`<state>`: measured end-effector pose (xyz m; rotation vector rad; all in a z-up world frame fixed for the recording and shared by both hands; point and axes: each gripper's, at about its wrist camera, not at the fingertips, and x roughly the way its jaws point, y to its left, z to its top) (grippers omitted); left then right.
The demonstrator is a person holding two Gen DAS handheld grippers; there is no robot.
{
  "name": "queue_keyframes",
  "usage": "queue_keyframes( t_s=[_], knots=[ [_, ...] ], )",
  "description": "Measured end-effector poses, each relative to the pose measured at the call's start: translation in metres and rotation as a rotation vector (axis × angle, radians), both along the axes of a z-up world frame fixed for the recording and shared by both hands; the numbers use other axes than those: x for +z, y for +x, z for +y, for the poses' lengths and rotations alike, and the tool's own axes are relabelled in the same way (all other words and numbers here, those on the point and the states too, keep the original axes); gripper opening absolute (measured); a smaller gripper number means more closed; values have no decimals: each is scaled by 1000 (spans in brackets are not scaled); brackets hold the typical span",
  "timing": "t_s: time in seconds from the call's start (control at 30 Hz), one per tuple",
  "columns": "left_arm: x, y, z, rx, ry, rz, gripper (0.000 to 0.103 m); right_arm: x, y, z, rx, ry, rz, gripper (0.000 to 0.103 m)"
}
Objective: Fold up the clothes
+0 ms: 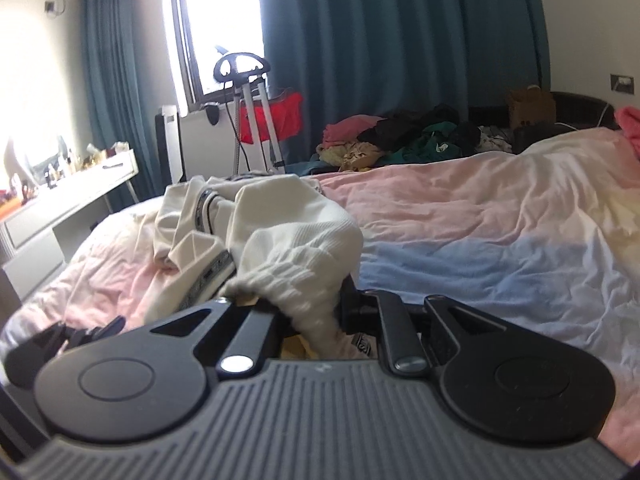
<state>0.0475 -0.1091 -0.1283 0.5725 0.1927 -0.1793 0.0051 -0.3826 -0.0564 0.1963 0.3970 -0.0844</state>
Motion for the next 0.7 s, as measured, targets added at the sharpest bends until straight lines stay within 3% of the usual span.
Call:
queue_keyframes(
  t_s=[0.1,0.3,0.43,0.53,0.7],
  knots=[
    [27,-6,20,14,-157,-21,10,-3,0,4,15,-19,26,14],
    [91,-12,99,157,-588,-23,9,-7,1,29,126,-91,83,14],
    [102,-8,177,337,-833,73,9,-13,-1,65,289,-197,109,17],
    [87,15,228,458,-919,223,9,-26,-2,98,436,-252,150,28],
    [41,38,269,577,-973,477,9,-42,-11,141,564,-433,180,42]
  ],
)
